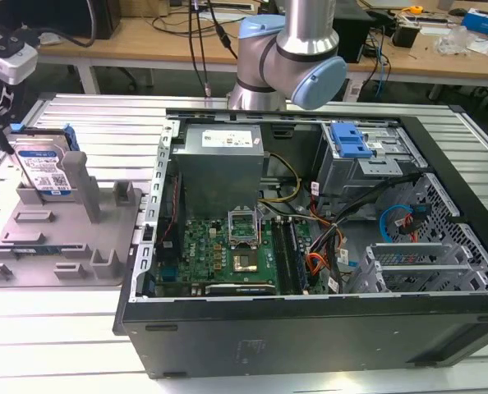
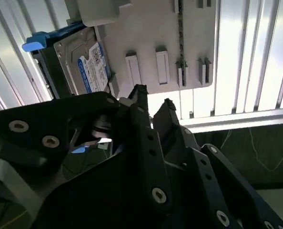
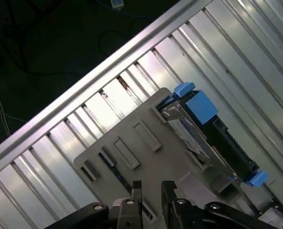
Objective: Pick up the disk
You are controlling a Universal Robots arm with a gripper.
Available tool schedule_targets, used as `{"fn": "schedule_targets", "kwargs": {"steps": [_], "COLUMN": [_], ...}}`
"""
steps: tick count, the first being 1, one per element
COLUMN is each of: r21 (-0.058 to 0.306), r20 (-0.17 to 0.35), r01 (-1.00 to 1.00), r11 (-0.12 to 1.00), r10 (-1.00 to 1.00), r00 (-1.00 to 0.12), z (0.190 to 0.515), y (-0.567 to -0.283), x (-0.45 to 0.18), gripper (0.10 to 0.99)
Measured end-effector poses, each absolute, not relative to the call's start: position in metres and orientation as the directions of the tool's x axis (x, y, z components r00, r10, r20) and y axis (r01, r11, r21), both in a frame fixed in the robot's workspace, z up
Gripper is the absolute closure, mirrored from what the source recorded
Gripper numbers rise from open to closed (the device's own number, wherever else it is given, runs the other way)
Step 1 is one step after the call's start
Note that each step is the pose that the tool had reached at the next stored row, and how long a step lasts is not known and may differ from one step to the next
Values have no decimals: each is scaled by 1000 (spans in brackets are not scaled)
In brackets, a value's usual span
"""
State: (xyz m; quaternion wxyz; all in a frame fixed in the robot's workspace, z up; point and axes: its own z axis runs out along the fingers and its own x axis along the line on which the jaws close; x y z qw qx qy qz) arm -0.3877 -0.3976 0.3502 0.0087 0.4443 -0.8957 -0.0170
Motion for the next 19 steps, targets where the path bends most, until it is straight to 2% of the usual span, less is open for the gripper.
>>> {"fn": "schedule_targets", "kwargs": {"steps": [1,2,3,4,11,12,19], "r21": [38,38,38,38,38,38,28], "r20": [1,0,1,1,1,1,1], "r01": [-815,-835,-854,-869,-943,-953,-988], "r11": [578,549,519,494,332,299,155], "r10": [-816,-836,-855,-869,-943,-954,-988], "r00": [-578,-549,-519,-494,-332,-300,-155], "z": [350,350,350,350,349,349,348], "y": [-398,-398,-398,-398,-398,-398,-398], "x": [-388,-388,-388,-388,-388,-388,-388], "gripper": [671,612,612,545,529,471,471]}}
